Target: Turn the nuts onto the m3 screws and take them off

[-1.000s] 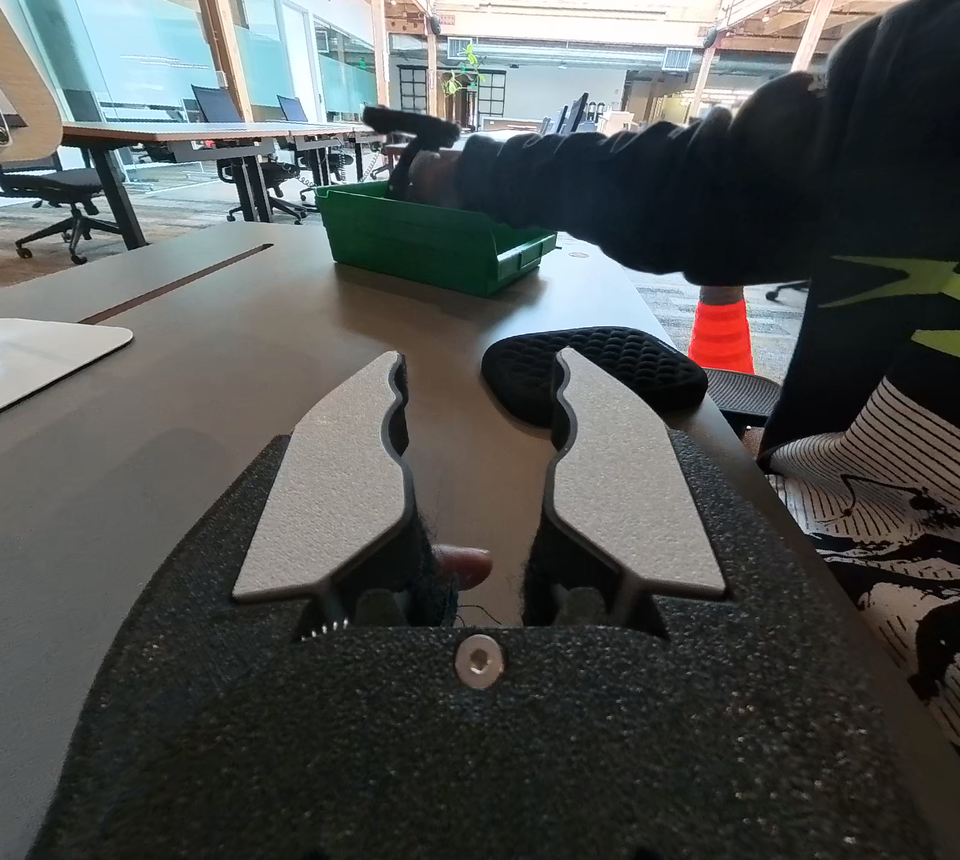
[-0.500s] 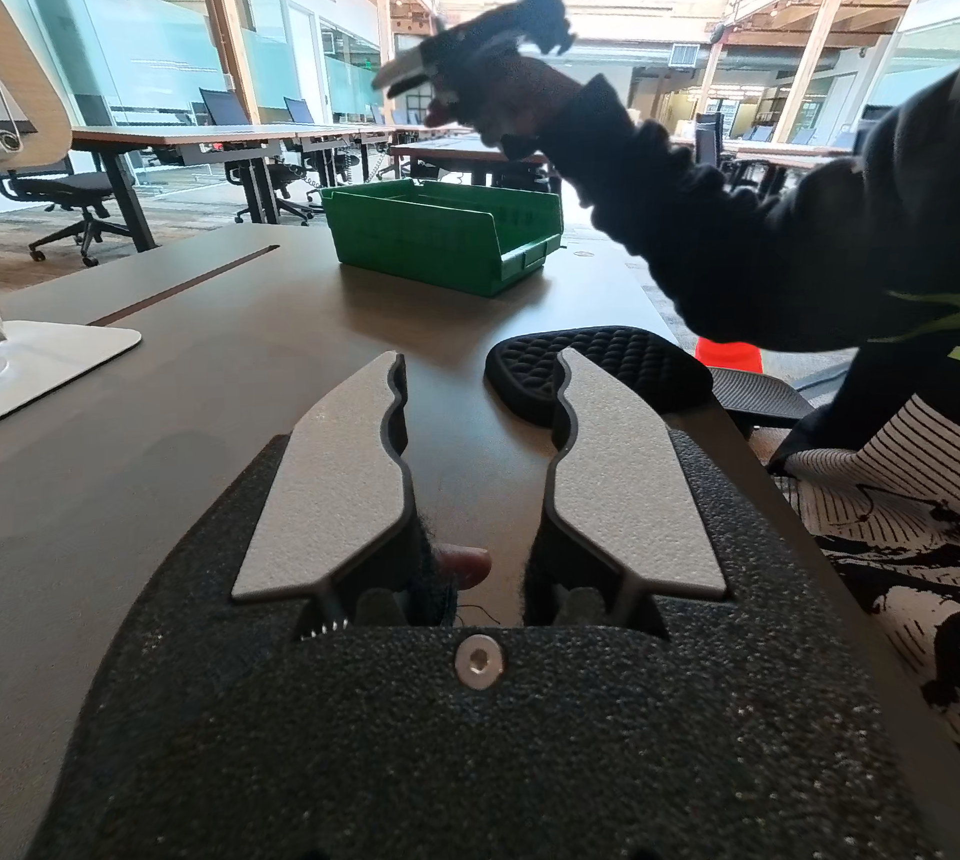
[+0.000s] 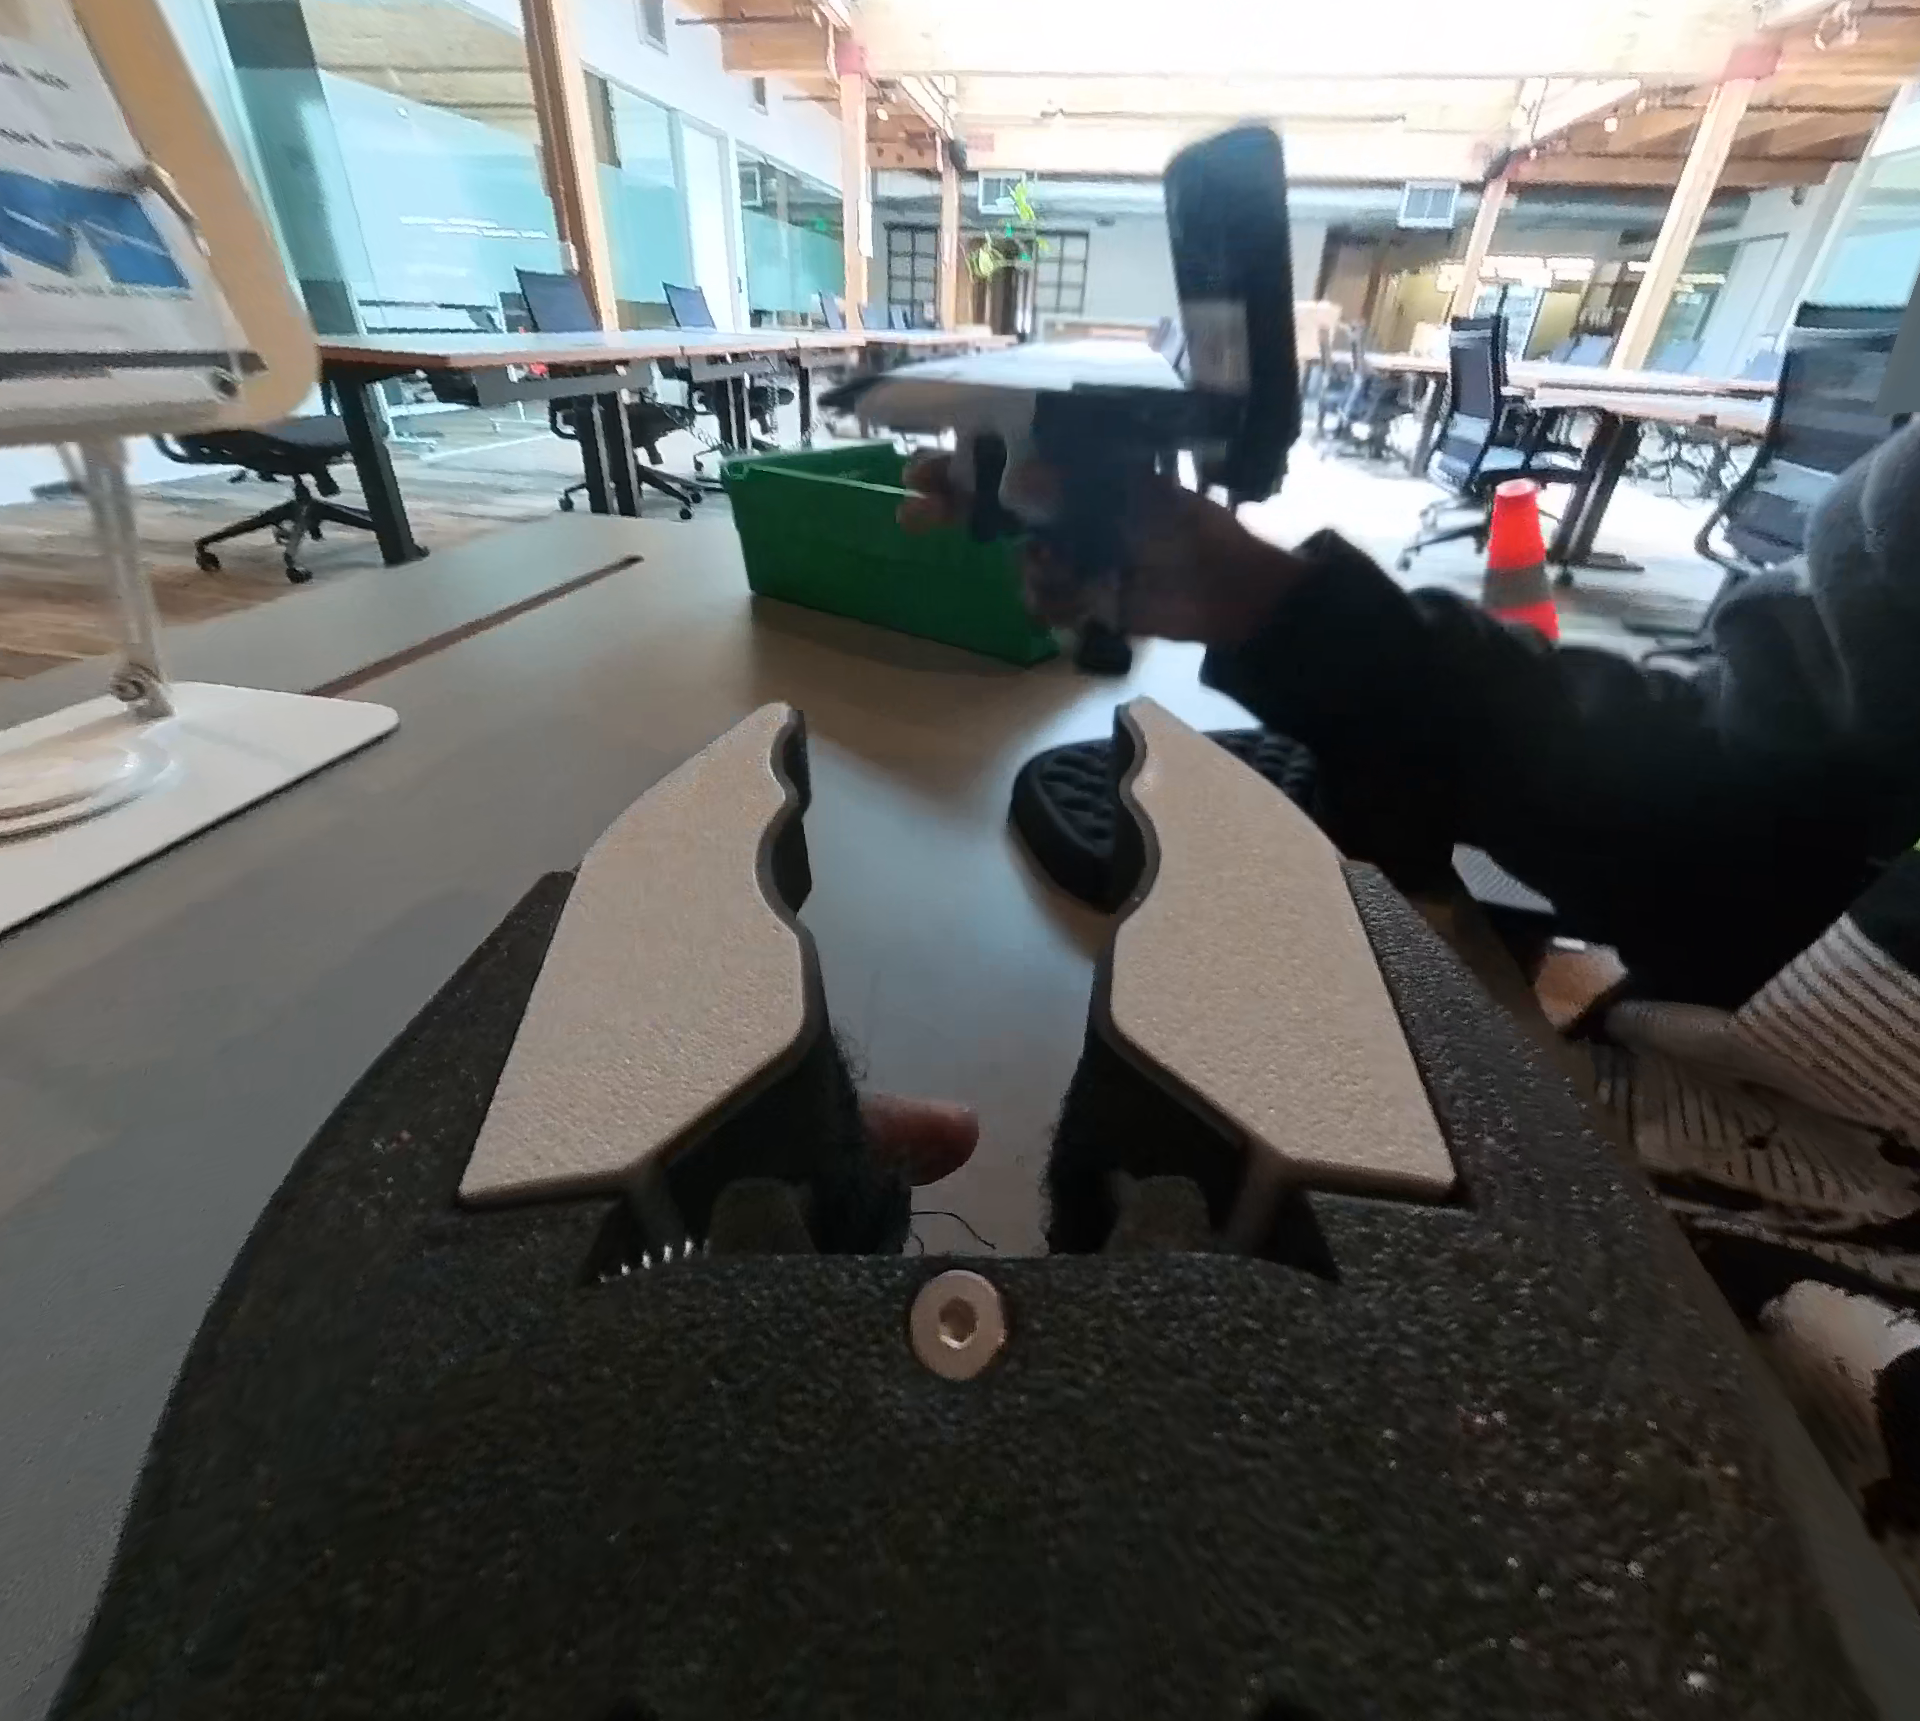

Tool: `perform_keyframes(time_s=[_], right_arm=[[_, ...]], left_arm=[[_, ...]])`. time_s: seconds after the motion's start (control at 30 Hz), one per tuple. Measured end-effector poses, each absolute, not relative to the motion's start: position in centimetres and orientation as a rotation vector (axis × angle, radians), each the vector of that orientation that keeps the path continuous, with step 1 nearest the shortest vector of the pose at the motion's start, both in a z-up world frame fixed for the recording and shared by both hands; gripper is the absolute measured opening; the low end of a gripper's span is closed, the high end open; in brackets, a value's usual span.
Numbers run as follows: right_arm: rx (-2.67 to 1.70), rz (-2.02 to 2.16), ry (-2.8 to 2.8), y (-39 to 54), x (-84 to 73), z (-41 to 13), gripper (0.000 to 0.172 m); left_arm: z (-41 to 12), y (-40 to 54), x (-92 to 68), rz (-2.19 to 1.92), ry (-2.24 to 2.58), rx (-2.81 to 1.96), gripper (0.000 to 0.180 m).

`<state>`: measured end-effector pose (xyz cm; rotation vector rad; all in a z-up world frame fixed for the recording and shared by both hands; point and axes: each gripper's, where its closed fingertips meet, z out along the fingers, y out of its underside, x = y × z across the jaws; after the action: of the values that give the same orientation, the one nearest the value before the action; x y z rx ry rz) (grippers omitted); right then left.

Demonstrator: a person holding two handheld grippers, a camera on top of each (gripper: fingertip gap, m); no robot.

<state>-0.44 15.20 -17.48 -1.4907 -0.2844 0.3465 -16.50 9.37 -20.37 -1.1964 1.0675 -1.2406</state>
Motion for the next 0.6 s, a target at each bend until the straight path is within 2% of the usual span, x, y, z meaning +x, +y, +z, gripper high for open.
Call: perform_keyframes(time_s=[0.17,0.37,0.5,0.6], right_arm=[[-1.491,0.355,-0.356,15.5,-2.0,-19.6,0.051],[-1.526,0.406,-0.333,15.5,-1.8,-20.7,0.05],[-1.522,0.42,-0.338,15.4,-1.7,-20.7,0.05],[-1.523,0.465,-0.341,15.2,-2.0,-20.6,0.051]], left_arm=[[-15.9,10.2,-19.8,-1.201,0.958,-1.209,0.05],[-10.6,16.6,-30.6,-0.856,0.899,-1.53,0.042],[-11.5,21.5,-38.0,-0.791,0.882,-1.845,0.026],[-15.3,25.0,-42.0,-0.711,0.819,-2.133,0.021]])
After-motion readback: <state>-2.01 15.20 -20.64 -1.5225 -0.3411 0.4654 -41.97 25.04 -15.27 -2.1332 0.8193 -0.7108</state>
